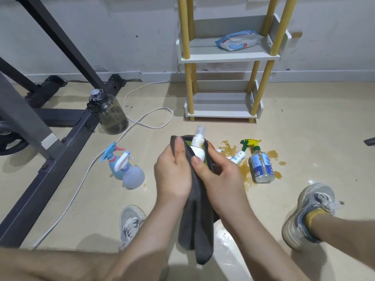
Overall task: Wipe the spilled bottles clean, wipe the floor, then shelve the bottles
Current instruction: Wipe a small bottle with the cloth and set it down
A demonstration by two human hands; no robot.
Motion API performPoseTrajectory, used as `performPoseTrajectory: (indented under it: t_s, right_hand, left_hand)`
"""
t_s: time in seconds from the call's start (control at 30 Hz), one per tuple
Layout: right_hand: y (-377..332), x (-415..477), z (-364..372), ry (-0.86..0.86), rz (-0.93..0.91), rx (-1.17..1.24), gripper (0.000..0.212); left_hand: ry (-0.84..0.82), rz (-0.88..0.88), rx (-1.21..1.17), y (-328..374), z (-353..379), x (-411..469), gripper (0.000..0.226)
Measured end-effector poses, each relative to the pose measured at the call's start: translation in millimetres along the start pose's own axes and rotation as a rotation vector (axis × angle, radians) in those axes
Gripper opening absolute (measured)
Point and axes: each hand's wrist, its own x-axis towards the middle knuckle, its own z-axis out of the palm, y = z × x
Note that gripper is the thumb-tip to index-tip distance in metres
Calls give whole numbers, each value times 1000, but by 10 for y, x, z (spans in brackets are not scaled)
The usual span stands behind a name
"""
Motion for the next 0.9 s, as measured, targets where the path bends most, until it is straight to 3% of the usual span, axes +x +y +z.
performPoseTrajectory:
  t_s: [0.1, 0.2, 0.27, 0.33, 0.4, 0.43, 0.5, 0.57, 0.6, 0.77, 0.9]
  right_hand:
    - [116, -5, -34, 154, 101, 123, 21]
    - [104, 15, -59, 209, 11, -66, 22]
    - [8, -5, -10, 62, -41, -170, 24]
    - [-65, -77, 75, -49, -121, -437, 41]
    - [-109, -134, 95, 69, -292, -770, 55]
    - [-118, -138, 71, 122, -351, -842, 51]
    - [-174, -132, 4, -7, -211, -752, 35]
    - [-150, -121, -52, -207, 52, -607, 34]
    - [-121, -110, -77, -231, 93, -588, 35]
    - [-105, -76, -105, -151, 154, -365, 48]
    - [-35, -137, -38, -30, 117, -314, 45]
  left_hand:
    - [-197, -198, -418, 43, 51, -91, 18]
    - [-369, -185, -433, 73, 59, -137, 19]
    - [-303, -165, -382, 74, 13, -67, 27]
    - [-198, -186, -364, 91, -63, 37, 33]
    - [-100, -245, -360, 118, -123, 121, 36]
    - [-63, -274, -363, 128, -135, 152, 38]
    - [-27, -321, -371, 152, -128, 162, 43]
    - [-69, -347, -402, 175, -107, 118, 48]
    - [-100, -348, -440, 184, -95, 89, 49]
    - [-215, -294, -555, 204, -97, -14, 54]
    - [-235, -150, -287, 146, -114, 22, 67]
